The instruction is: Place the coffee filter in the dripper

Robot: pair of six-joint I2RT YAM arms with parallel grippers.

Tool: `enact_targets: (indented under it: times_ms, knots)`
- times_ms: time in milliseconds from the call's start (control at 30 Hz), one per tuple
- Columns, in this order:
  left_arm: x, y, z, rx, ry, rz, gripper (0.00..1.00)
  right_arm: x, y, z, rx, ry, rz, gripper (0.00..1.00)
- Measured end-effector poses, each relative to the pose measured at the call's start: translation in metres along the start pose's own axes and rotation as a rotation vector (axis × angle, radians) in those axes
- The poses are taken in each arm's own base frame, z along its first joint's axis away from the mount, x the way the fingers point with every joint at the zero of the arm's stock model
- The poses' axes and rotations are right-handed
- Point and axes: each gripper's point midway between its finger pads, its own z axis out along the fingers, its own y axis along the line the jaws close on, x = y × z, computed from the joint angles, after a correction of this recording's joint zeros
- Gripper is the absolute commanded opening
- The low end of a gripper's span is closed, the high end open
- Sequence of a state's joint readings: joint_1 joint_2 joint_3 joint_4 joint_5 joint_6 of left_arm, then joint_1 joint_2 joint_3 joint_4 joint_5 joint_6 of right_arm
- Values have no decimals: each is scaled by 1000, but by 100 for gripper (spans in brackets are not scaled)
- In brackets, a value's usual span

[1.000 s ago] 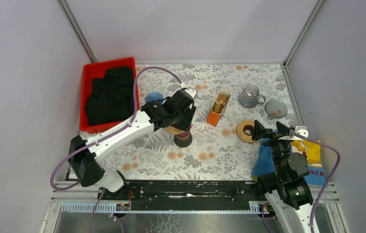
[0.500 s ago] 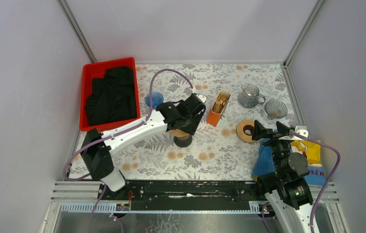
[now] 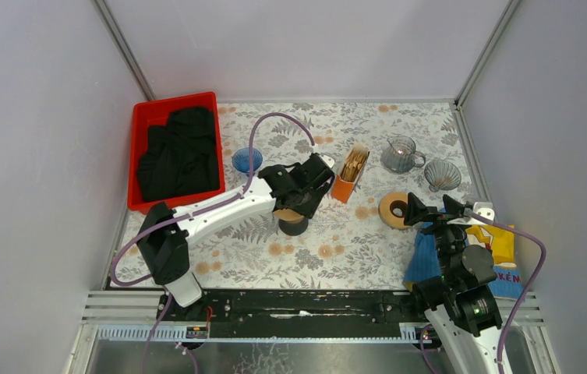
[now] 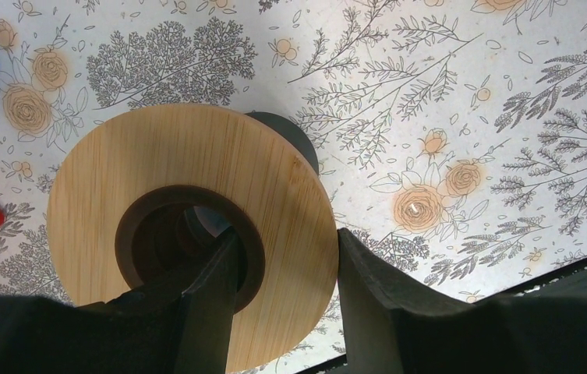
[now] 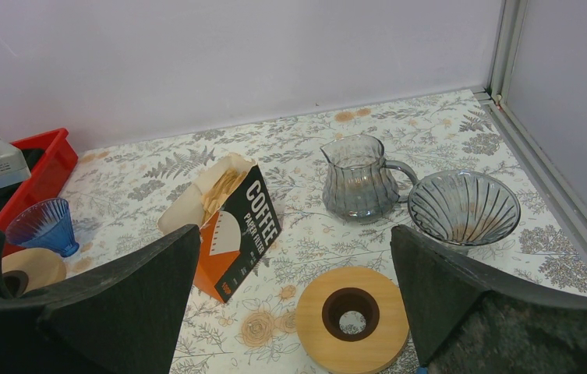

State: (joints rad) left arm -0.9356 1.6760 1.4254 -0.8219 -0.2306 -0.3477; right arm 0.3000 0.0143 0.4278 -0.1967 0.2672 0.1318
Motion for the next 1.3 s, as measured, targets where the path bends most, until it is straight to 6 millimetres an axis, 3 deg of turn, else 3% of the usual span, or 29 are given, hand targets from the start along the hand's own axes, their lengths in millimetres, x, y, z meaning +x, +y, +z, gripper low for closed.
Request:
enact_targets:
  times_ms: [867, 967, 1133, 1300]
  knots:
    - [-6, -4, -3, -7, -39, 16, 70, 0, 0, 0, 0, 0, 0, 99]
    - [-11, -2, -12, -7, -68, 8, 74, 0, 0, 0, 0, 0, 0, 99]
    - [-25, 8, -42, -5, -181, -32, 80, 0, 0, 0, 0, 0, 0, 99]
    - [-38, 33, -71, -26, -304, -117, 81, 0, 0, 0, 0, 0, 0, 99]
